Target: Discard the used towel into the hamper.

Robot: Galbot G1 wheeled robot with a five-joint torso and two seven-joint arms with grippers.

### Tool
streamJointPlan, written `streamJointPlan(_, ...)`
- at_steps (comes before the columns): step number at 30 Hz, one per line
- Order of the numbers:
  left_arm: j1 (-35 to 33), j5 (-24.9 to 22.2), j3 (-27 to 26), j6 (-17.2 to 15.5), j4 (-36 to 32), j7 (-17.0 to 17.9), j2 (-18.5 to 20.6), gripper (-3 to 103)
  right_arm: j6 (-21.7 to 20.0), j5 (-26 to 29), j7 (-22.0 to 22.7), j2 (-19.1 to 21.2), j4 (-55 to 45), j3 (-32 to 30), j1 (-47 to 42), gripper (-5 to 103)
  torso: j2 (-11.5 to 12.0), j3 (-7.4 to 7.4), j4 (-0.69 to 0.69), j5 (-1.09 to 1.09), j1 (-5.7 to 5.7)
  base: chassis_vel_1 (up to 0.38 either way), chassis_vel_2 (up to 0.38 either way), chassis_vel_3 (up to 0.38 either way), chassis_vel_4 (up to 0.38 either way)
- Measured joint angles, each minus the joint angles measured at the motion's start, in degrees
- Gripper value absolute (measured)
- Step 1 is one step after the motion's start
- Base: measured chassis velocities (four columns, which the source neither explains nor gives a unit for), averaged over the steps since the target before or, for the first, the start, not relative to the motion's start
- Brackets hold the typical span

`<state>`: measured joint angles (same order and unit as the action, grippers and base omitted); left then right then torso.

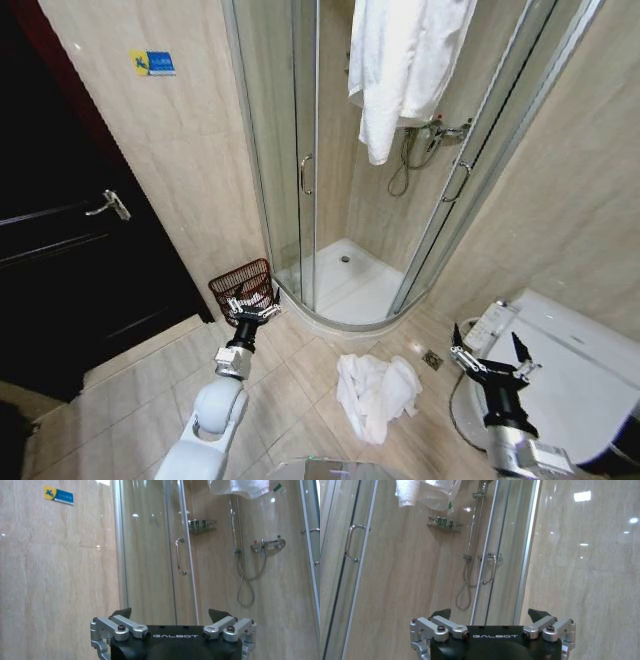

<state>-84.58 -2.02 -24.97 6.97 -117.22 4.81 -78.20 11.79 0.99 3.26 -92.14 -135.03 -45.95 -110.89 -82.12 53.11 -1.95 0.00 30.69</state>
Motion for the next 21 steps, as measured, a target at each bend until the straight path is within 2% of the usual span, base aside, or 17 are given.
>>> streamJointPlan(7,0.1,-0.7,-0.1,0.2,0.0,0.0,-0.4,100,-0.9,0.0,-0.4,0.0,0.1,0.1,0.9,100,-2.1,1.08,0.0,0.0,0.98,0.0,0.0,0.0,0.0)
streamJointPlan(10,0.1,-1.3,-0.1,0.8,0.2,0.1,-0.3,100,-5.2,1.1,-1.4,0.0,0.2,0.1,4.0,100,-2.7,1.47,0.01,0.0,1.26,0.0,0.0,0.0,0.0)
streamJointPlan(11,0.1,-1.3,-0.1,0.8,0.2,0.1,-0.3,100,-5.2,1.1,-1.4,0.0,0.2,0.1,4.0,100,-2.7,1.47,0.01,0.0,1.26,0.0,0.0,0.0,0.0)
streamJointPlan(13,0.3,-2.0,-0.1,1.5,0.6,0.5,-0.6,100,-9.8,2.7,-1.5,0.1,0.3,0.2,8.1,100,-2.9,1.55,0.01,0.0,1.31,0.0,0.0,0.0,0.0)
streamJointPlan(14,0.3,-2.0,-0.1,1.5,0.6,0.5,-0.6,100,-9.8,2.7,-1.5,0.1,0.3,0.2,8.1,100,-2.9,1.55,0.01,0.0,1.31,0.0,0.0,0.0,0.0)
streamJointPlan(16,0.3,-3.2,-0.2,1.9,0.7,1.3,-0.6,100,-13.8,3.7,-1.3,2.1,1.5,0.0,14.3,100,-2.8,1.56,0.0,-0.01,1.32,0.0,0.0,0.0,0.0)
streamJointPlan(17,0.3,-3.2,-0.2,1.9,0.7,1.3,-0.6,100,-13.8,3.7,-1.3,2.1,1.5,0.0,14.3,100,-2.8,1.56,0.0,-0.01,1.32,0.0,0.0,0.0,0.0)
streamJointPlan(20,-0.1,-4.5,-0.6,1.9,0.5,2.0,0.2,100,-17.7,5.5,-0.2,7.2,4.4,0.1,24.6,100,-2.7,1.5,-0.01,0.0,1.27,0.0,0.0,0.0,0.0)
streamJointPlan(21,-0.1,-4.5,-0.6,1.9,0.5,2.0,0.2,100,-17.7,5.5,-0.2,7.2,4.4,0.1,24.6,100,-2.7,1.5,-0.01,0.0,1.27,0.0,0.0,0.0,0.0)
